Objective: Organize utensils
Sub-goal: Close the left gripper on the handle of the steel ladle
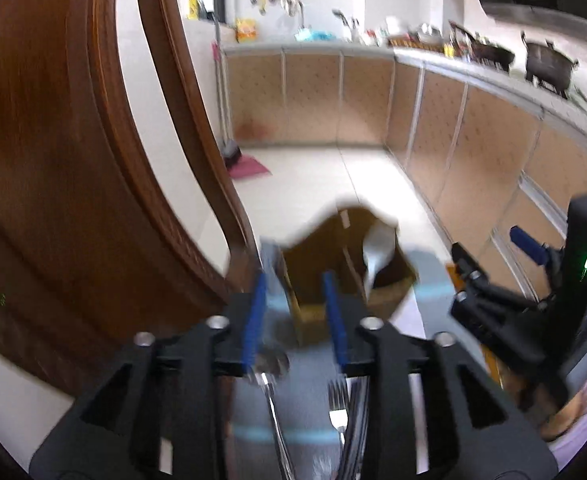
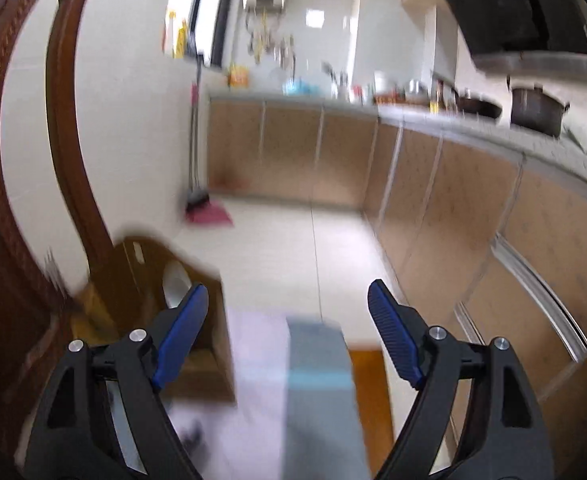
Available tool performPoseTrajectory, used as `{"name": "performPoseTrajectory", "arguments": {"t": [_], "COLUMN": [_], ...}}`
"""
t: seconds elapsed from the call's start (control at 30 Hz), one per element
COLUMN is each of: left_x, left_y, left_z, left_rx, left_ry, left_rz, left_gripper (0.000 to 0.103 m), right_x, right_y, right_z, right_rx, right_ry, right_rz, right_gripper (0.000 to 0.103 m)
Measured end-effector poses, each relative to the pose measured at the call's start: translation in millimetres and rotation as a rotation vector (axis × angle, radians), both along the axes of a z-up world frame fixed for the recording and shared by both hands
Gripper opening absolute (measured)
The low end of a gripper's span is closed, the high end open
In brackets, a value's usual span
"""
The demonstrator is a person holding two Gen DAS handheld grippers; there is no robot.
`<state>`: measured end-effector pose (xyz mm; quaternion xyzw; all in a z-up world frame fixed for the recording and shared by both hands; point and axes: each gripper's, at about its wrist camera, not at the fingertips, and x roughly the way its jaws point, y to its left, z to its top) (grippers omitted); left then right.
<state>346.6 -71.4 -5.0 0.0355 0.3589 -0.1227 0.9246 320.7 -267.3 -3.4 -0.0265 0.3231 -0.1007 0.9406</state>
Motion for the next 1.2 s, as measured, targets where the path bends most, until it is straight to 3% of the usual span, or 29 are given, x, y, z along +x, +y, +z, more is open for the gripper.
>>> {"name": "performPoseTrajectory", "arguments": {"t": [0.13, 0.2, 0.3, 0.5, 0.67, 0.83, 0.9, 0.97, 1.03, 1.07, 1.2], "left_x": [-2.6, -6.0, -14.3, -17.5, -11.6, -4.7, -0.6, 0.2, -2.1, -2.8, -12.8], "left_y": [-5.1, -7.7, -8.1, -3.2, 6.6, 10.3, 11.2, 12.3, 13.4, 13.9, 13.6], "left_z": [-65.7, -97.6, -131.6, -171.3, -188.7, -202.6, -205.0, -205.3, -204.3, -203.9, -206.1], "left_rx": [0.014, 0.042, 0.069, 0.09, 0.092, 0.088, 0.079, 0.074, 0.074, 0.065, 0.026], "left_ry": [0.174, 0.245, 0.316, 0.396, 0.44, 0.471, 0.473, 0.477, 0.475, 0.481, 0.507], "left_rz": [-0.011, -0.007, 0.002, 0.035, 0.05, 0.069, 0.073, 0.072, 0.062, 0.05, 0.005], "left_gripper": [0.035, 0.035, 0.035, 0.039, 0.04, 0.042, 0.043, 0.038, 0.02, 0.016, 0.015], "right_x": [-11.9, -9.2, -5.5, 10.3, 13.1, 16.0, 16.3, 15.2, 14.2, 15.0, 19.6], "right_y": [-2.8, 2.6, 16.6, 48.6, 76.6, 96.7, 102.3, 103.6, 103.2, 103.4, 97.2], "right_z": [-57.9, -88.3, -119.4, -142.7, -148.3, -147.5, -145.9, -144.5, -143.4, -143.2, -137.8], "right_rx": [0.079, 0.122, 0.205, 0.237, 0.078, 0.015, 0.015, 0.06, 0.086, 0.093, 0.154], "right_ry": [0.244, 0.358, 0.46, 0.53, 0.562, 0.563, 0.574, 0.587, 0.589, 0.592, 0.607], "right_rz": [0.029, 0.035, 0.066, 0.078, 0.075, 0.102, 0.122, 0.132, 0.137, 0.138, 0.134], "right_gripper": [0.075, 0.058, 0.047, 0.047, 0.047, 0.047, 0.042, 0.042, 0.042, 0.042, 0.042]}}
